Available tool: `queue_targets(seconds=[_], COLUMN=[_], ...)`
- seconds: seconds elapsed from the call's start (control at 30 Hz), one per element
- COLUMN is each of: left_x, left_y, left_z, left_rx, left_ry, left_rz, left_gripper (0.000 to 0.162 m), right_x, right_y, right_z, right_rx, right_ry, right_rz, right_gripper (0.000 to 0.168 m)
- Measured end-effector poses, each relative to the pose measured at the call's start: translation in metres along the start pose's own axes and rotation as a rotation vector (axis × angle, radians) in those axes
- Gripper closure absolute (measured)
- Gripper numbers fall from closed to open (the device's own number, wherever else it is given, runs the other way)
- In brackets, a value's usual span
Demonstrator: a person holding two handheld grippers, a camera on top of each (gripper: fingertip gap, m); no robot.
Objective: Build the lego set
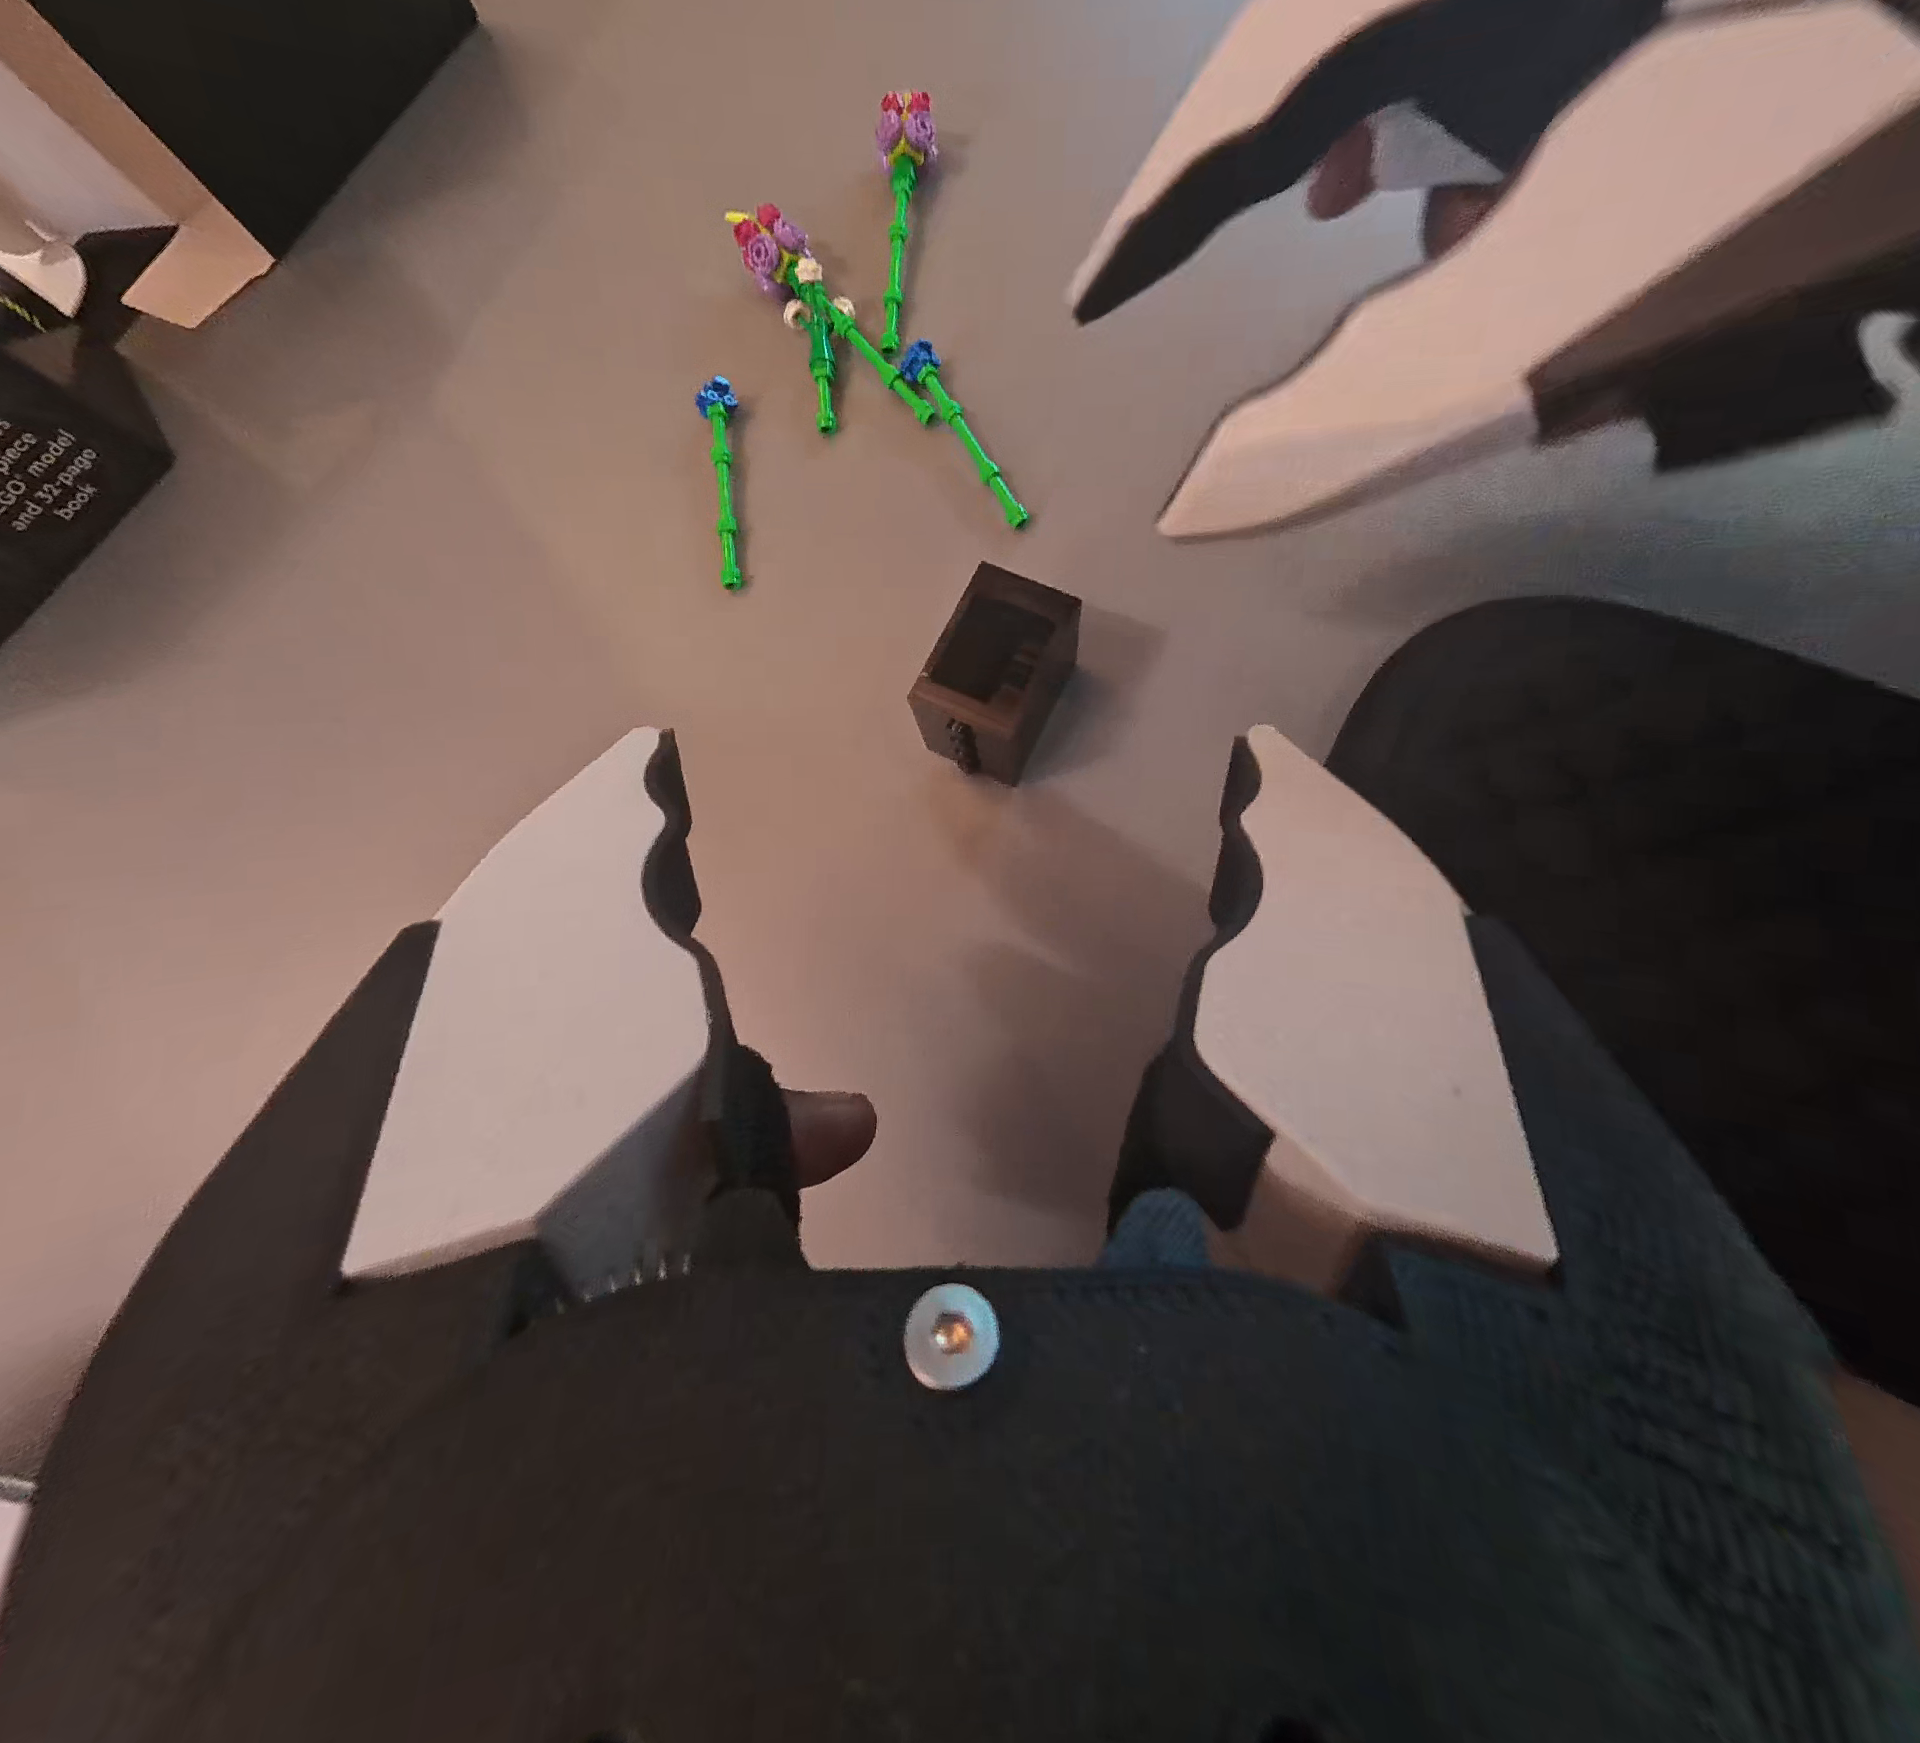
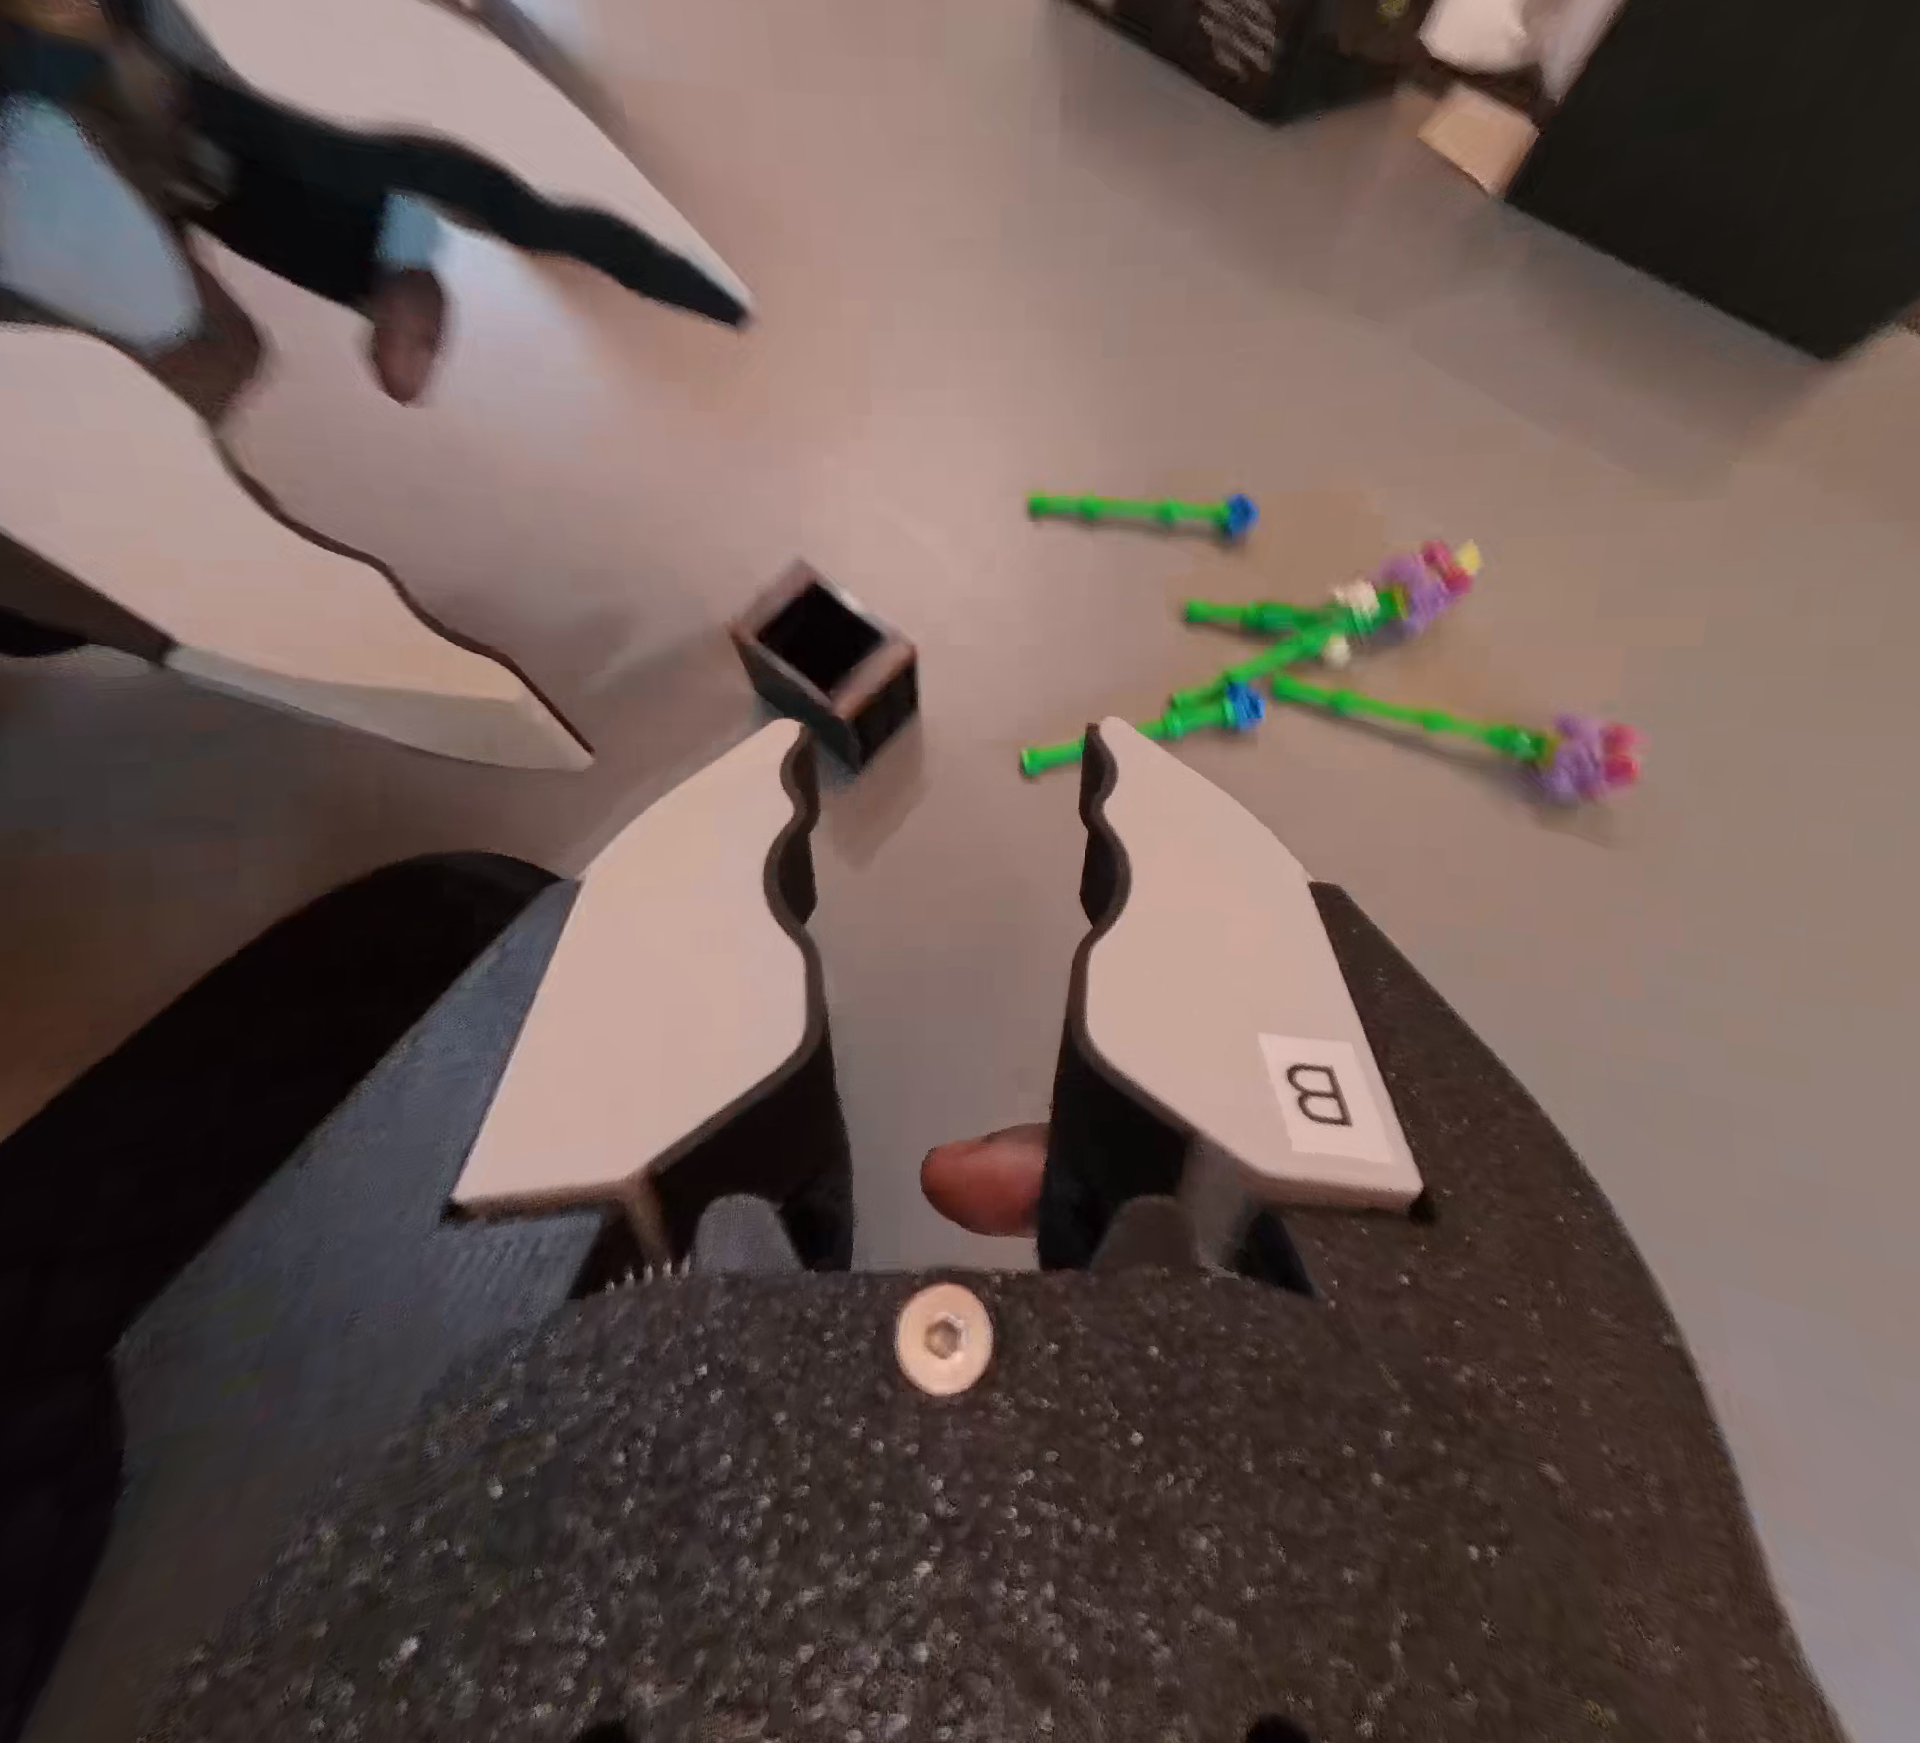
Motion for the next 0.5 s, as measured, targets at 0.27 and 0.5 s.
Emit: queue_targets(seconds=[0.27, 0.5], left_x=[-0.004, -0.006], left_y=[0.001, -0.001], left_z=[0.001, 0.008], left_rx=[-0.036, -0.017], left_ry=[-0.049, -0.044], left_rz=[-0.066, -0.09], left_gripper=[0.068, 0.07], right_x=[0.034, 0.039], right_y=[0.053, 0.102], right_z=[-0.075, -0.09], right_rx=[0.488, 0.628], right_ry=[-0.473, -0.705], right_rz=[0.037, 0.261], right_gripper=[0.138, 0.154])
Point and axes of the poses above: each gripper's, where its closed fingertips meet, y out along the fingers, x out of its top, z = x × y across the jaws, the point moved 6 cm from there along -y, back along the fingers, and after that the axes turned 4 degrees about -z, right-handed, at the moved point
